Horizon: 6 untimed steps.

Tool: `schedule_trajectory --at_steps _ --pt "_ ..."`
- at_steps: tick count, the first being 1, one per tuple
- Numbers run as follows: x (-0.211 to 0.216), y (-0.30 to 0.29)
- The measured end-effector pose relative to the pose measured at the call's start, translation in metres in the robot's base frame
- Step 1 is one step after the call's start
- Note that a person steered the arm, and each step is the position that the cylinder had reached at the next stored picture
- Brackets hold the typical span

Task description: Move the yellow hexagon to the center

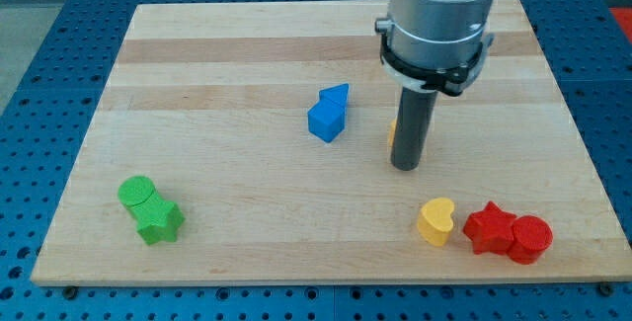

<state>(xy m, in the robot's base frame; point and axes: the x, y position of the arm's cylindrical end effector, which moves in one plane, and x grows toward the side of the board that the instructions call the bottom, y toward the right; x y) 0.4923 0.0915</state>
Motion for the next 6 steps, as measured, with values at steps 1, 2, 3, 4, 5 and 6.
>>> schedule_trajectory --at_steps 1,2,3,4,5,6 --pt "-0.011 0.015" --pt "-0.028 0.013" --pt "-0.028 0.016" --pt "-0.033 0.046" --pt "-0.057 0.051" --pt "-0.063 0.04"
